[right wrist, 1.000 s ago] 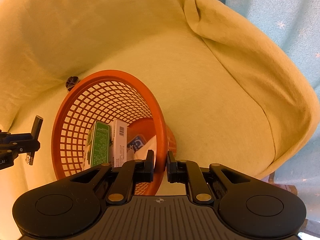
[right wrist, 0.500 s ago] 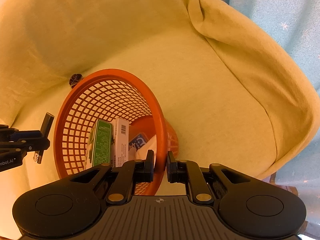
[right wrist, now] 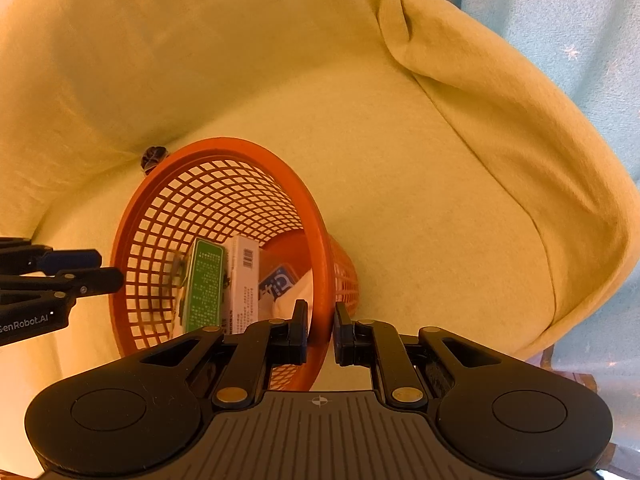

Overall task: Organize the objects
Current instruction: 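Open the left gripper to drop the USB stick into the basket, then move the open left gripper toward the dark brown scrunchie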

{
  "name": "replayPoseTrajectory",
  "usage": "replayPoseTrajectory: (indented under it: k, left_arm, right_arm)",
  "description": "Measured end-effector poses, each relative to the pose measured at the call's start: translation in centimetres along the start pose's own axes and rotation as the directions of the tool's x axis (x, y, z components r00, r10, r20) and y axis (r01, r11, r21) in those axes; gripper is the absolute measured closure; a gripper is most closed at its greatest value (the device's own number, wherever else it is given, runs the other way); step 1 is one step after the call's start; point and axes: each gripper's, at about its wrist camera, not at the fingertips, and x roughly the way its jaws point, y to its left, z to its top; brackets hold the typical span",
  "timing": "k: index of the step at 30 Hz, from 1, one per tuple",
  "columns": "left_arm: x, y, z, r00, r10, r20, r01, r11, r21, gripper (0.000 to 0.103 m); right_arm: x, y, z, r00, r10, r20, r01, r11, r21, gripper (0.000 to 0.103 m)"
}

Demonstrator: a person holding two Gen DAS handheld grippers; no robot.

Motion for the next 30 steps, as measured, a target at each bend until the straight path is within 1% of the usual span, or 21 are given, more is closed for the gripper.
replayPoseTrajectory:
  k: [7,16,24,27,29,30]
  left_arm:
    - [-0.4,1.1,-0.3,1.000,0.015,-0.003,-0.015,1.000,-0.023,0.077]
    - [-1.2,3.9,-1.5,0.997,0.072,-0.014,-0.073,0.994,-0.076,0.077]
    - [-2.2,5.5,-3.0,0.991,0.127,-0.029,-0.130,0.982,-0.134,0.077]
    - [-2.6,6.2,-3.7,0.988,0.147,-0.038,-0.151,0.975,-0.161,0.077]
    - [-2.9,6.6,-4.2,0.985,0.163,-0.048,-0.169,0.970,-0.177,0.077]
    - [-3.1,6.8,-4.5,0.984,0.170,-0.052,-0.177,0.967,-0.186,0.077]
  right_arm:
    - [0.1,0.0,0.1,1.000,0.002,-0.001,-0.002,1.000,-0.003,0.094]
    - [0.0,-0.1,0.2,1.000,0.009,-0.002,-0.009,1.000,-0.008,0.094]
    - [0.0,-0.4,0.2,1.000,0.024,0.002,-0.024,1.000,-0.018,0.094]
    - [0.4,-1.8,0.2,0.999,0.031,0.010,-0.032,0.999,0.026,0.095]
    - [1.1,-4.0,0.1,0.999,0.032,0.006,-0.033,0.995,0.094,0.095]
    - [1.6,-5.8,-0.3,0.999,0.036,0.001,-0.036,0.988,0.149,0.095]
